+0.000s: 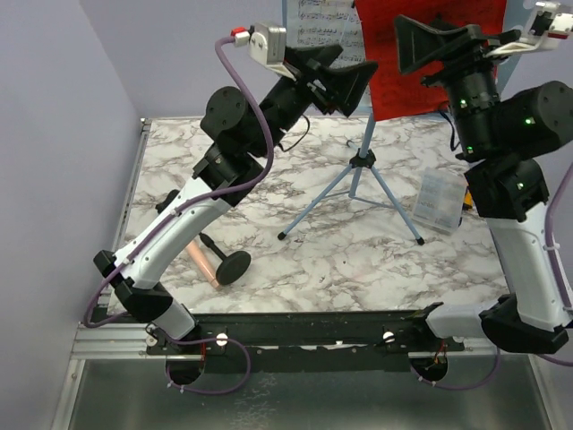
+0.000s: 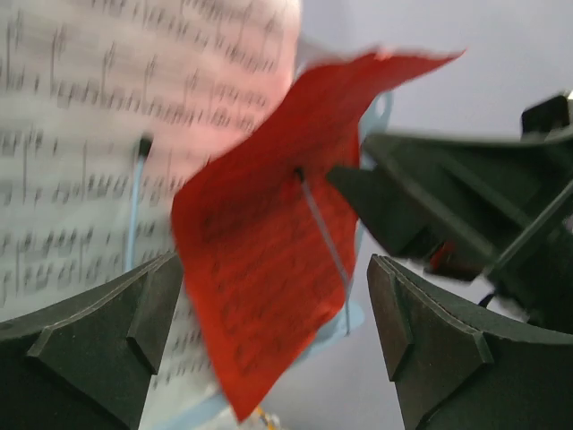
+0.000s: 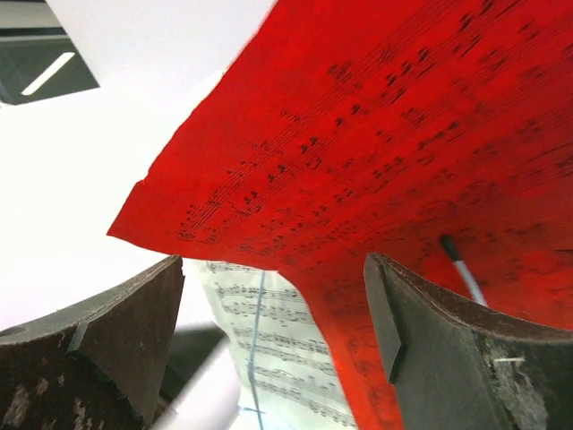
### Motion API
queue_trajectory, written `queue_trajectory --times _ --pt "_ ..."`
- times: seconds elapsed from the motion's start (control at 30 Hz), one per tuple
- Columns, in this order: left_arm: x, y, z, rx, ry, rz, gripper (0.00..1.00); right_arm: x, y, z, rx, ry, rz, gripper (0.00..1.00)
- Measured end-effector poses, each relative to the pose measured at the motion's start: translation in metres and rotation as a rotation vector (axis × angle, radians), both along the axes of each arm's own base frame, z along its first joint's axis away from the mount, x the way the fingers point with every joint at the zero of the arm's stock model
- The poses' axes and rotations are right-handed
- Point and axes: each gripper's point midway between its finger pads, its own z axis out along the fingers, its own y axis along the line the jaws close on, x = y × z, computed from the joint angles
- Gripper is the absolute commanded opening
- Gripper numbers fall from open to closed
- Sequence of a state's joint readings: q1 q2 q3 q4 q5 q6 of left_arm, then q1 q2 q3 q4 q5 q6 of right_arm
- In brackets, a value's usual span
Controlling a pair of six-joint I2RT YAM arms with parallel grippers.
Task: Set up the instrument practice props
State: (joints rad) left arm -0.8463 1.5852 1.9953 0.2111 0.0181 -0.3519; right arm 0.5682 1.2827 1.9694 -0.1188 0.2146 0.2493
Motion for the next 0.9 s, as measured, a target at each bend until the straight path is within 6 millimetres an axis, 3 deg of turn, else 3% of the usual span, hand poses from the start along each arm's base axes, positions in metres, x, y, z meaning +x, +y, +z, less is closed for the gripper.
queue_trajectory --times 0.17,0.3,0.5,0.67,0.9 --pt "0.008 0.002 -0.061 0.095 0.129 0.034 0.92 0.018 0.022 0.004 0.074 0.012 0.075 0.85" --pt "0.003 0.014 -0.084 0.121 0.179 0.050 0.92 0.023 0.025 0.027 0.122 -0.051 0.082 0.80" --pt "-0.013 0.033 -0.091 0.124 0.201 0.048 0.93 0.022 0.015 0.061 0.150 -0.178 0.019 0.76" --pt "-0.027 0.053 -0.080 0.100 0.181 0.063 0.92 0.022 -0.002 0.074 0.144 -0.256 -0.096 0.76" --pt "-0.031 0.059 -0.075 0.088 0.174 0.064 0.93 0.026 -0.021 0.081 0.065 -0.315 -0.278 0.77"
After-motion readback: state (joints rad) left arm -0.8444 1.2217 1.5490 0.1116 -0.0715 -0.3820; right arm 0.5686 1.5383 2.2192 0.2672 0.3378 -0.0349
